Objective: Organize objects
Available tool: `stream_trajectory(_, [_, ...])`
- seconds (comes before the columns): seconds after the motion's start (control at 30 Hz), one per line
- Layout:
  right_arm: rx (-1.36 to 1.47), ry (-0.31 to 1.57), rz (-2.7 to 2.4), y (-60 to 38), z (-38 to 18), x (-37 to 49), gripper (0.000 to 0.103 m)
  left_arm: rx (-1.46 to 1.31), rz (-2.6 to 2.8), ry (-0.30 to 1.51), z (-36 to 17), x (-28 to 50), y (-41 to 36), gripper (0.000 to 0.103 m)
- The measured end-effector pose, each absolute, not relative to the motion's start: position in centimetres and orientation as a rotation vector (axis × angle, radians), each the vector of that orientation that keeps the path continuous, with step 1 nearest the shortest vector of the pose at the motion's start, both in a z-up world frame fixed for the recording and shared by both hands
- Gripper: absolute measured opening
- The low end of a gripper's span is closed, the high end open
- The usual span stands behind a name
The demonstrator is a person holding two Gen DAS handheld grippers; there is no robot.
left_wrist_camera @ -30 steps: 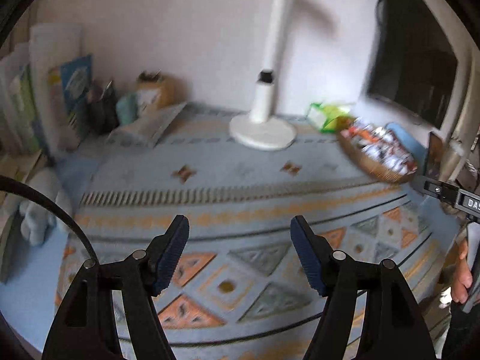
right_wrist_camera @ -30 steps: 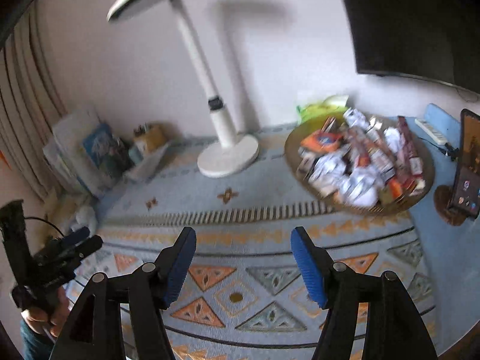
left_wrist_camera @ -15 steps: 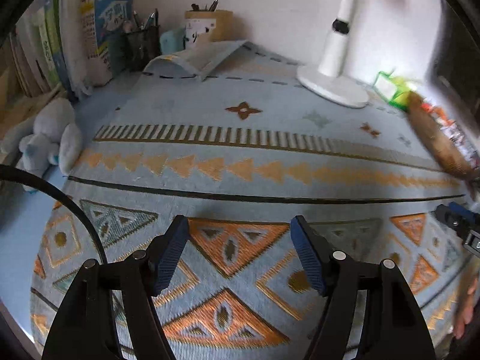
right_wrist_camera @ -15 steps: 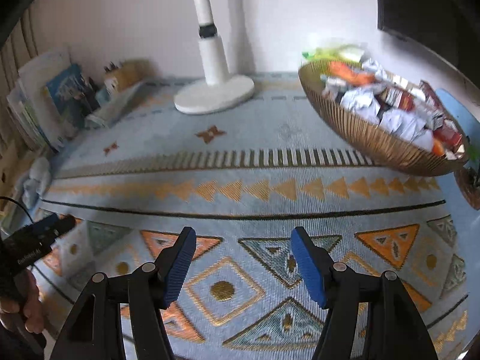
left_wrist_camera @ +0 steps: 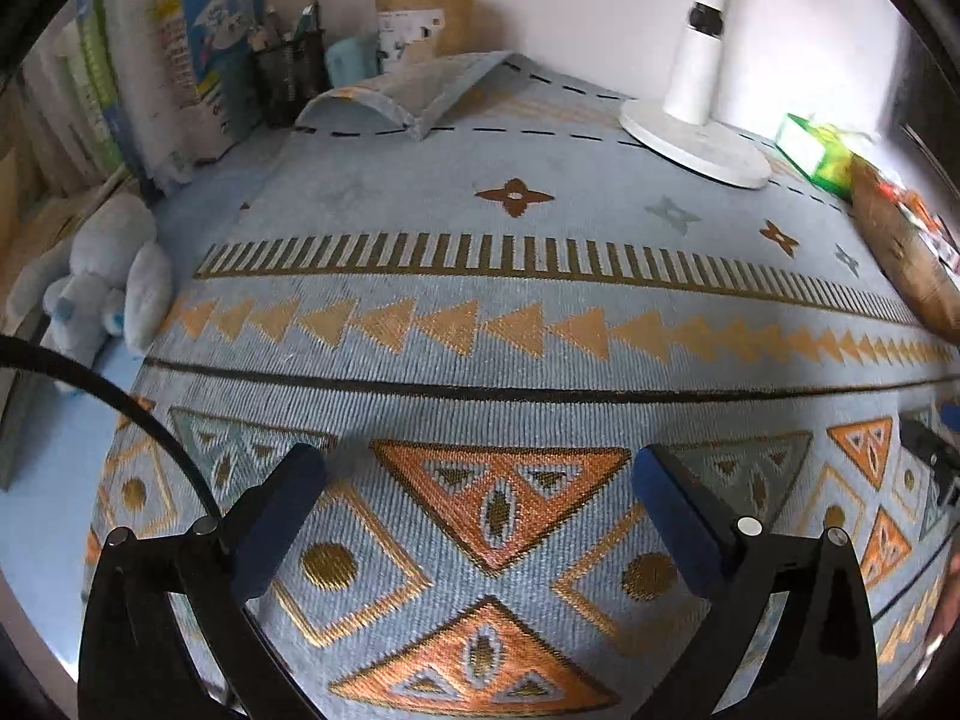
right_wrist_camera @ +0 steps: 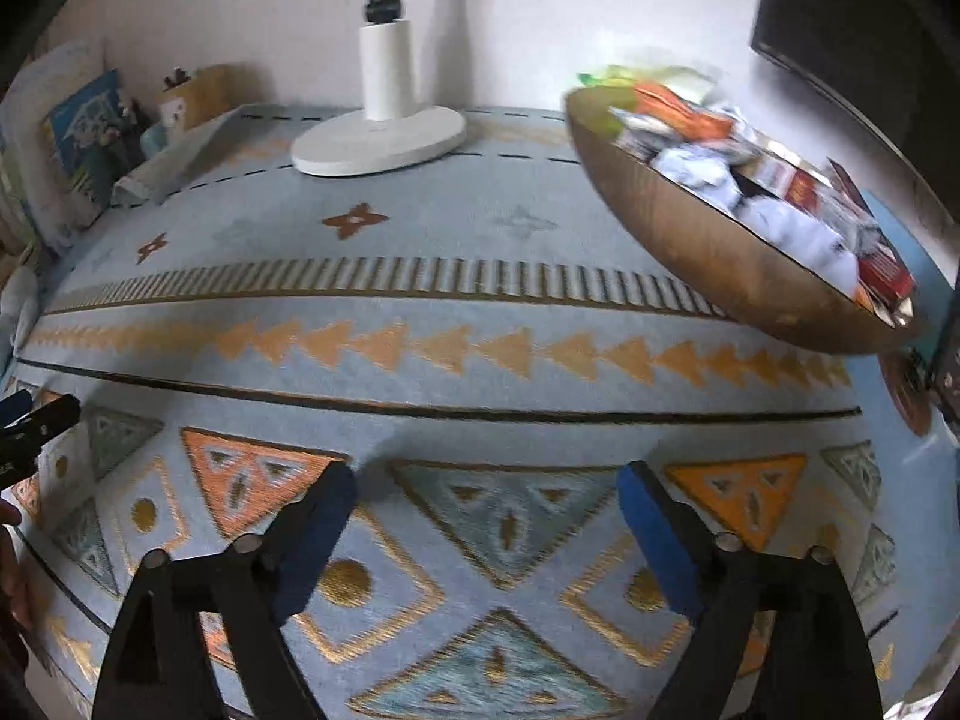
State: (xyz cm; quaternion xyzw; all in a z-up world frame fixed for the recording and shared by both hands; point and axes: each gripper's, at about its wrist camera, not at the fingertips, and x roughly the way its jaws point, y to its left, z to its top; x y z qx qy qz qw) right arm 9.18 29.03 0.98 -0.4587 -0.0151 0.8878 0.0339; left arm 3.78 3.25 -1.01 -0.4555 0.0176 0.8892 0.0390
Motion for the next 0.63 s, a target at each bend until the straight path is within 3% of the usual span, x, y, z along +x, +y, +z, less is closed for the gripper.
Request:
stream_trajectory(0.23, [-1.426,0.100,2.629,32.7,0.8,9.4,0.103,-1.360,2.693,0.081,-1.1,3.3,2.9,0.103])
stream_trajectory(0.63, [-1.329,0.080,2.689,33.1,0.7,10.3,0.103,-1.362,2.696,0.080,-1.2,3.4,3.0,0.103])
